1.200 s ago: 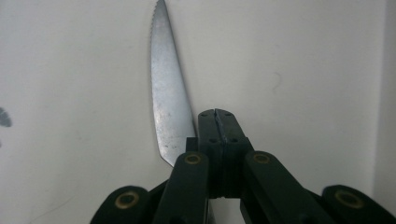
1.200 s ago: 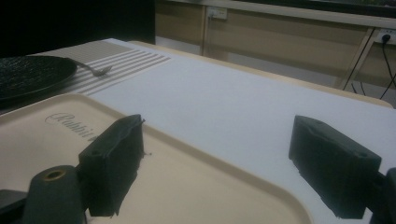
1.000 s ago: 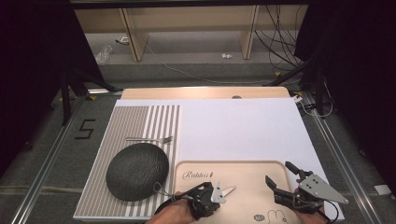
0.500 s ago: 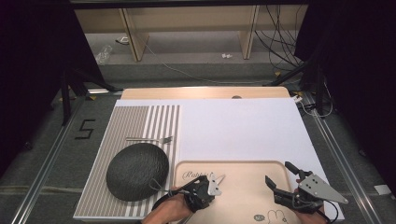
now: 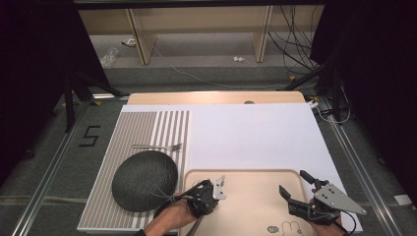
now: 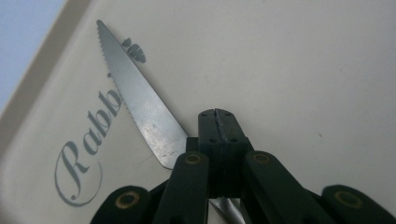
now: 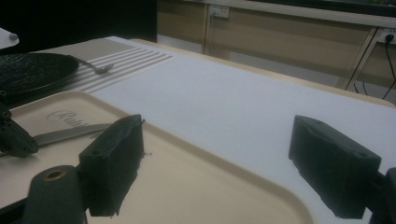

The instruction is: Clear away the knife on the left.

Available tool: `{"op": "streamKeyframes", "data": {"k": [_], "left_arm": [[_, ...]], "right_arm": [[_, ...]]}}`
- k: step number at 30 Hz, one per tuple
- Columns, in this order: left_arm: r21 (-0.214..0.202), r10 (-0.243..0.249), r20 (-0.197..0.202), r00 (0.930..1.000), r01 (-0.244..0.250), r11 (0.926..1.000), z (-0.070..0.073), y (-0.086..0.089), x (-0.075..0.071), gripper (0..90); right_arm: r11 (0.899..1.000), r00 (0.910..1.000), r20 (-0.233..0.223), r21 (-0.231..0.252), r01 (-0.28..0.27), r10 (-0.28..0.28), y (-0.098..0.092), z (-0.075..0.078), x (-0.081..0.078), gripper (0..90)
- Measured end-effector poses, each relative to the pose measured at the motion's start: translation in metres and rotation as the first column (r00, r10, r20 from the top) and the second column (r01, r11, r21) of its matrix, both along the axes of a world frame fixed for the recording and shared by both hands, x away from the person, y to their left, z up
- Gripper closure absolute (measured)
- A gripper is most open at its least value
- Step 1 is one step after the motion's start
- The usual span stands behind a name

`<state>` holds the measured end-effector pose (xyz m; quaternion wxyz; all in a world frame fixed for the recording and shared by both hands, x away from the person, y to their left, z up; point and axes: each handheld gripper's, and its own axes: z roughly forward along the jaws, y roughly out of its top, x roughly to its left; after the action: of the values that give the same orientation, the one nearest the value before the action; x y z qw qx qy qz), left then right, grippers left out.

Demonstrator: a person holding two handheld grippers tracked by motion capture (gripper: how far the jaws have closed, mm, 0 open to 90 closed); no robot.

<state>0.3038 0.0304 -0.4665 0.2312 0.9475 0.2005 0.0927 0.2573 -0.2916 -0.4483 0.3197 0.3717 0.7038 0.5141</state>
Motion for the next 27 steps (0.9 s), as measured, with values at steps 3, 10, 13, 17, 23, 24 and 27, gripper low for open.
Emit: {"op": "streamKeyframes", "data": {"k": [3,10,13,17,23,24,27], "left_arm": [[0.015,0.011,0.003,0.9999,-0.011,0.9998,0.0,0.003,0.002,89.2],[0.026,0.027,-0.011,0.9996,-0.027,0.9993,0.001,0.01,0.005,89.3],[0.025,0.034,-0.022,0.9992,-0.034,0.9991,0.001,0.013,0.006,89.3],[0.031,0.038,-0.029,0.9989,-0.037,0.9988,0.002,0.016,0.007,89.3],[0.032,0.05,-0.045,0.9978,-0.048,0.9983,0.002,0.022,0.007,89.3],[0.035,0.049,-0.047,0.9977,-0.047,0.9983,0.002,0.023,0.008,89.3],[0.045,0.049,-0.051,0.9975,-0.047,0.9979,0.003,0.025,0.008,89.3]], "right_arm": [[1.0,1.0,0.0,0.001,-0.001,0.001,0.0,0.0,0.0,18.8],[1.0,1.0,-0.001,0.0,-0.002,0.002,0.0,0.0,0.0,18.8],[1.0,1.0,-0.001,-0.001,-0.001,0.001,0.0,0.0,0.0,18.8],[1.0,1.0,-0.002,-0.004,-0.003,0.003,0.0,0.0,0.0,18.8],[1.0,1.0,-0.002,-0.002,-0.002,0.002,0.0,0.0,0.0,18.8],[1.0,1.0,0.0,-0.002,-0.003,0.003,0.0,0.0,0.0,18.8],[1.0,1.0,-0.001,-0.004,-0.004,0.004,0.0,0.0,0.0,18.8]]}}
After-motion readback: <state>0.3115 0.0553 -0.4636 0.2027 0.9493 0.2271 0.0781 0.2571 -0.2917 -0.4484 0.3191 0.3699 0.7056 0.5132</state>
